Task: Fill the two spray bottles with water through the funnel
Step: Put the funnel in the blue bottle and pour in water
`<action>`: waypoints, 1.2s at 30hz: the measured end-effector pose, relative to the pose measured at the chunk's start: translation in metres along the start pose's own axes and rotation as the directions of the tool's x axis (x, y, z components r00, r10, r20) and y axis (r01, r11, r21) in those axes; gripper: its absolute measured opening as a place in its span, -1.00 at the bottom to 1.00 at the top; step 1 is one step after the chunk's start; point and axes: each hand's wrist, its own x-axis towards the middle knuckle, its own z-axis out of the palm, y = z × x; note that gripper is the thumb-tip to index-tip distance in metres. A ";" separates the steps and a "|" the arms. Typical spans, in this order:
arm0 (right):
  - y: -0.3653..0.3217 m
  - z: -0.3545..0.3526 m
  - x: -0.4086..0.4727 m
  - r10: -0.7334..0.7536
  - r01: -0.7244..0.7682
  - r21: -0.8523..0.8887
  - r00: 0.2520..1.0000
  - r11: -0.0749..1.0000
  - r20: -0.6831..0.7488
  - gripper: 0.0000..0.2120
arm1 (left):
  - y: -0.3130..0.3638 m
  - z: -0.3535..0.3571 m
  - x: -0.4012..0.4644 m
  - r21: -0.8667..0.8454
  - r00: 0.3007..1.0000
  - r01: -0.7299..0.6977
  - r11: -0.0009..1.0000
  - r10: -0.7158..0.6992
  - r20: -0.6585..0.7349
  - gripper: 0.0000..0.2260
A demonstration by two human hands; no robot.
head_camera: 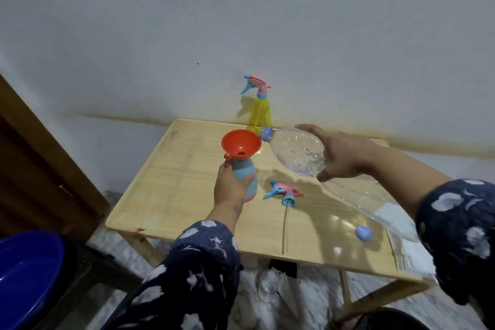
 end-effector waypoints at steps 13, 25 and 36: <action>-0.019 -0.019 0.000 0.017 -0.008 -0.133 0.997 0.991 0.069 0.00 | 0.003 -0.003 0.002 0.124 0.997 0.062 0.990 -0.066 0.026 -0.45; -0.030 -0.028 0.000 0.008 -0.001 -0.156 0.999 0.988 0.044 0.00 | 0.008 -0.006 0.000 0.245 0.996 0.069 0.967 -0.079 0.032 -0.51; -0.022 -0.021 -0.001 0.035 -0.029 -0.095 0.998 0.995 0.055 0.02 | 0.004 -0.005 -0.001 0.149 0.997 0.063 0.987 -0.067 0.023 -0.44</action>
